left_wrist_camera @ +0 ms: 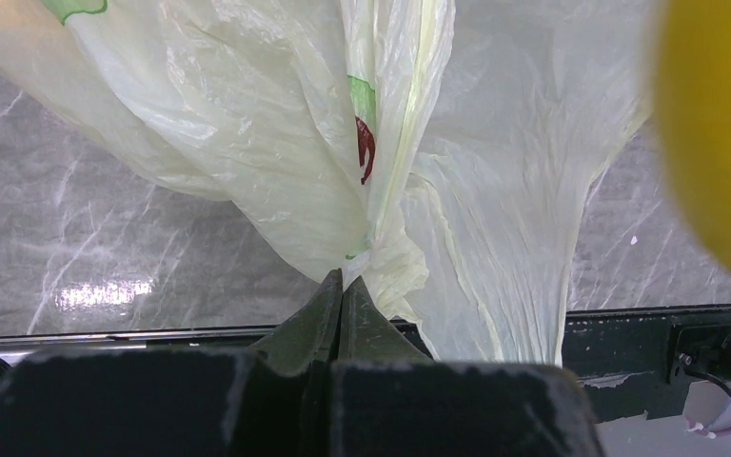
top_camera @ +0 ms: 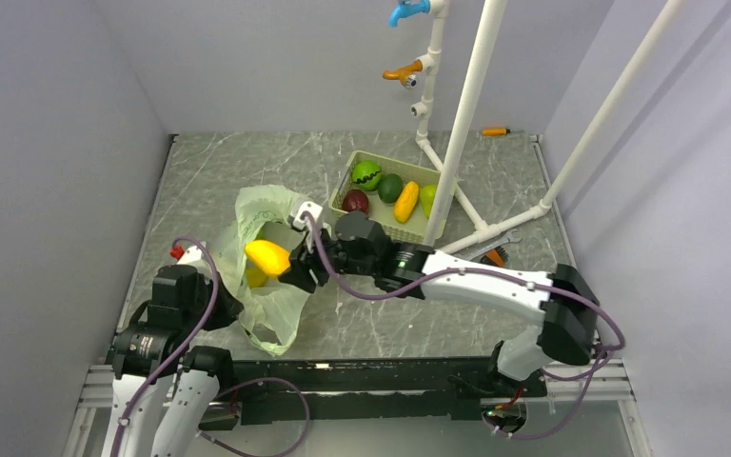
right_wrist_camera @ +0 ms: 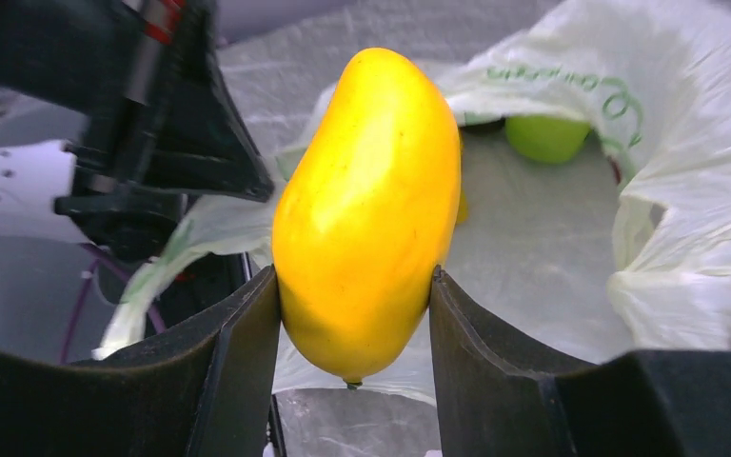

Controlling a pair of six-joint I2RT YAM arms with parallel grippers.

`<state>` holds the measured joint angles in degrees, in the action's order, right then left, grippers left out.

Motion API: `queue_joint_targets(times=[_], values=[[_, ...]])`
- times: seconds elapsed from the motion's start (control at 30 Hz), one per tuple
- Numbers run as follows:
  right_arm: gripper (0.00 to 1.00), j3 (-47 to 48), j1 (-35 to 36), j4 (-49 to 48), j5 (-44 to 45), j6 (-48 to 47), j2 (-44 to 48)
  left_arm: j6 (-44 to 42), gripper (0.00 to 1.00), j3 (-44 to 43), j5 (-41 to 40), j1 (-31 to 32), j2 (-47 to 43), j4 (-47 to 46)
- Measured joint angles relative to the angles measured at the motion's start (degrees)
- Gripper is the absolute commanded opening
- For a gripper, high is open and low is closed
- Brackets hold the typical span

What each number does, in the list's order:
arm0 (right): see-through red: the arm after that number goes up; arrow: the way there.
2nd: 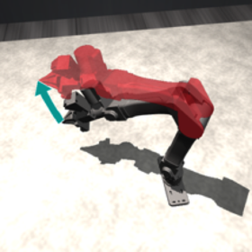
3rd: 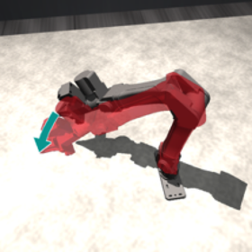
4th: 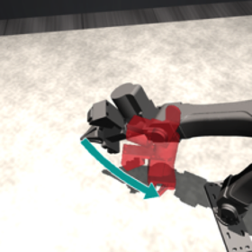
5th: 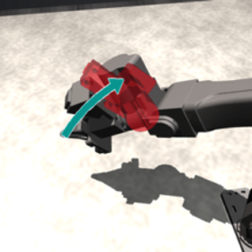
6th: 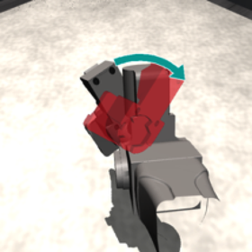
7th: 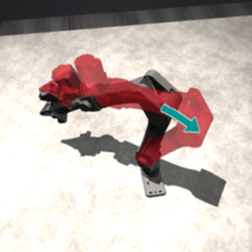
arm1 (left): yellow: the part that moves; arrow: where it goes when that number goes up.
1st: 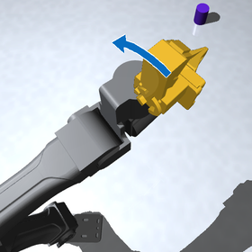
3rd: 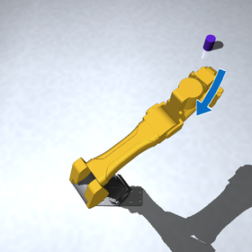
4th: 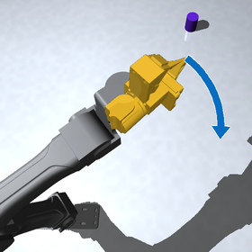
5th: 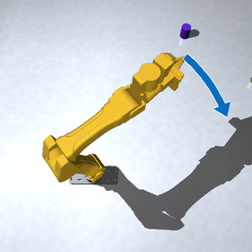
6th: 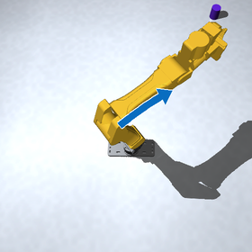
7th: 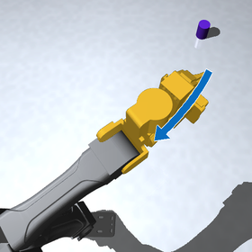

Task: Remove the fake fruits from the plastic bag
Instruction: Take out the fake fruit from the plastic bag, then place the fake fruit in the bin.

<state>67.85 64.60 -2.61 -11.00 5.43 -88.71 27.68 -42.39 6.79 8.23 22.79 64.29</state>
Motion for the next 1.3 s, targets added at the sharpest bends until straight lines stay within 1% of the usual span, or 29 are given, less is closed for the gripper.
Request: queue_joint_targets(times=[0.1,0.2,0.27,0.37,0.43,0.5,0.53,0.63,0.7,0.83,0.97,1.1,1.27,1.3], values=[[0.0,-0.7,0.1,0.0,1.1,-1.0,5.0,0.0,0.0,0.0,-0.2,0.0,0.0,0.0],[0.0,-2.1,0.1,-0.6,4.9,-2.4,10.3,0.0,0.0,0.0,-0.2,0.0,0.0,0.0],[0.0,-3.5,0.1,-2.2,9.9,-3.9,13.3,0.0,0.0,0.0,-0.2,0.0,-0.1,0.0],[0.0,-3.5,-0.3,-3.4,18.5,-5.6,14.0,0.0,0.0,0.0,-0.2,0.0,-0.1,0.0],[0.0,-2.5,-1.3,-3.2,24.4,-6.0,12.3,0.0,0.0,0.0,-0.2,0.0,-0.1,0.0],[0.0,1.4,-3.4,-0.8,31.3,-5.7,7.6,0.0,0.0,0.0,-0.2,0.0,-0.1,0.0],[0.0,2.4,-4.8,-0.3,32.8,-5.5,6.2,0.0,0.0,0.0,-0.2,0.0,-0.1,0.0],[0.0,8.9,-9.9,5.9,37.6,-2.6,-1.4,0.0,0.0,0.0,-0.2,0.0,-0.1,0.1],[0.0,13.1,-13.5,10.0,39.1,-0.7,-6.5,0.0,0.0,0.0,-0.2,0.0,-0.1,0.0],[0.0,18.9,-18.6,19.0,41.1,1.7,-15.0,0.0,0.0,0.0,-0.2,0.0,-0.1,0.1],[0.0,23.0,-20.9,27.0,41.9,3.0,-21.6,0.0,0.0,0.0,-0.2,0.0,-0.1,0.0],[0.0,23.4,-22.2,31.2,40.5,3.7,-24.3,0.0,0.0,0.0,-0.2,0.0,0.0,0.1],[0.0,23.4,-24.4,32.7,38.9,4.0,-25.1,0.0,0.0,0.0,-0.2,0.0,0.5,0.0],[0.02,23.4,-24.8,32.7,38.6,4.0,-25.3,0.0,0.0,0.0,-0.2,0.0,0.6,0.1]])
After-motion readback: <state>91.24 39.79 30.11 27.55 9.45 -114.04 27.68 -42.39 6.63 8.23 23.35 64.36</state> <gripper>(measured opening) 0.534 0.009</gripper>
